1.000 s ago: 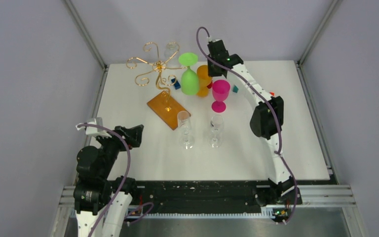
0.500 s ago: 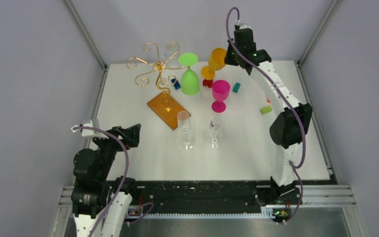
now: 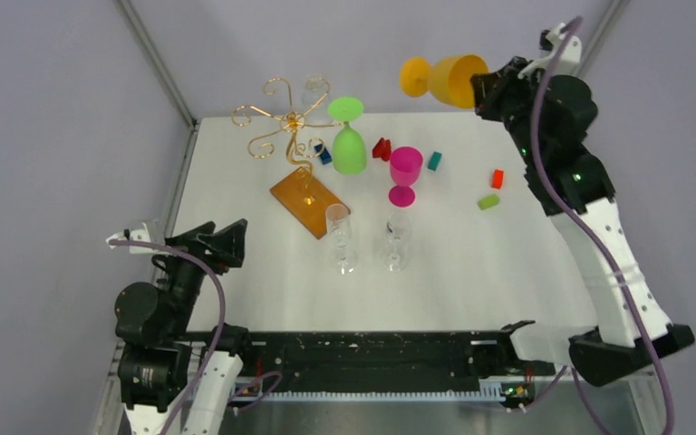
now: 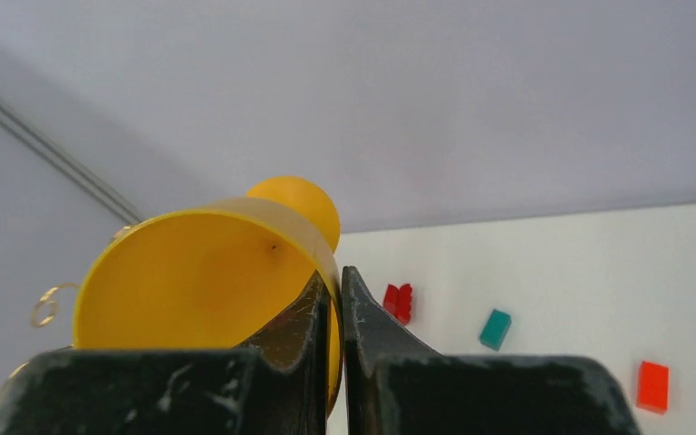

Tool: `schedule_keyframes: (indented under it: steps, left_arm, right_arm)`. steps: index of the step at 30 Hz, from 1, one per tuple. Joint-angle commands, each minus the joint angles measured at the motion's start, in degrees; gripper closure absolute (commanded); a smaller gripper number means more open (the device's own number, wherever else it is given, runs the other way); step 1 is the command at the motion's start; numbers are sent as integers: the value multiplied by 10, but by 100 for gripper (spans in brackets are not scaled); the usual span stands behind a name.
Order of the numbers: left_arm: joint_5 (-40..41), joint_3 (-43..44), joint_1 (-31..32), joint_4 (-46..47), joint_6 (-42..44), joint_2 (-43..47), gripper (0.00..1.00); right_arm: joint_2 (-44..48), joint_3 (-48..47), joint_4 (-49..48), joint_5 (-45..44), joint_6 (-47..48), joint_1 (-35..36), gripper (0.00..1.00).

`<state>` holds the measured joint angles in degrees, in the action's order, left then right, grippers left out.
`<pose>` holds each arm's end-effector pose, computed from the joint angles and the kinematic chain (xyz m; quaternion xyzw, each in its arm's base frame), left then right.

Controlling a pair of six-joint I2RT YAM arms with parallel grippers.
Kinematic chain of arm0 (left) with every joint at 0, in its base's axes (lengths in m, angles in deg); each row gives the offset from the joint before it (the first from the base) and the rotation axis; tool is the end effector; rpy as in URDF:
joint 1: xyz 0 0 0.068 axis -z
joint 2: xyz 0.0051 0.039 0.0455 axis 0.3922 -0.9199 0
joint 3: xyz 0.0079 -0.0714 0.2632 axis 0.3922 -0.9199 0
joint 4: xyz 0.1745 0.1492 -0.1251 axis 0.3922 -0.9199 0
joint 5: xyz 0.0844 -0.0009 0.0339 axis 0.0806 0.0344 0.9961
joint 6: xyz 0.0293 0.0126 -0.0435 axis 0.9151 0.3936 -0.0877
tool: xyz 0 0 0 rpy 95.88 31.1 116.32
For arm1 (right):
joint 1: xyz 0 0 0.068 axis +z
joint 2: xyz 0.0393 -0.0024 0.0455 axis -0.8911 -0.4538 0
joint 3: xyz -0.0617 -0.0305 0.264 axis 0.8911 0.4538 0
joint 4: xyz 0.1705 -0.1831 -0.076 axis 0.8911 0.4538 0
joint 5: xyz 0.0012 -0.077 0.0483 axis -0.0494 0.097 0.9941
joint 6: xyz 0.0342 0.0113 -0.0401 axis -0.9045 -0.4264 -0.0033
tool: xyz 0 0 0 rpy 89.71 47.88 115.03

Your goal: Place the wine glass upside down on the wine glass rack

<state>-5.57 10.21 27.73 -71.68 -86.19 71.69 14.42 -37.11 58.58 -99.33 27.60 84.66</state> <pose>0.0269 -0.0056 0.3856 -0.0991 0.6672 -0.2343 0.7001 0.2549 0.0939 0.5085 0.0623 0.7092 0.1887 0.6764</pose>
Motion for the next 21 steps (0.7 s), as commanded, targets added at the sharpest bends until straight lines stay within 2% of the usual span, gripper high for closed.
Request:
schedule_keyframes:
  steps: [1, 7, 11, 15, 17, 21]
  left_arm:
    - [-24, 49, 1, 44, -26, -28, 16]
    - [-55, 93, 1, 72, -56, -53, 16]
    - [-98, 88, 1, 111, -117, -55, 14]
    - [-122, 73, 1, 154, -196, -49, 14]
    - [-108, 79, 1, 152, -233, -49, 15]
    - [-81, 104, 1, 155, -296, -55, 15]
  right_arm:
    - [91, 21, -57, 46, 23, 32, 100]
    - [165, 80, -134, 133, 32, 123, 100]
    - [183, 140, -200, 157, 60, 182, 100]
    - [193, 202, -304, 150, 99, 244, 100]
    - [199, 243, -396, 147, 117, 276, 100]
    - [190, 293, -538, 198, 130, 286, 100]
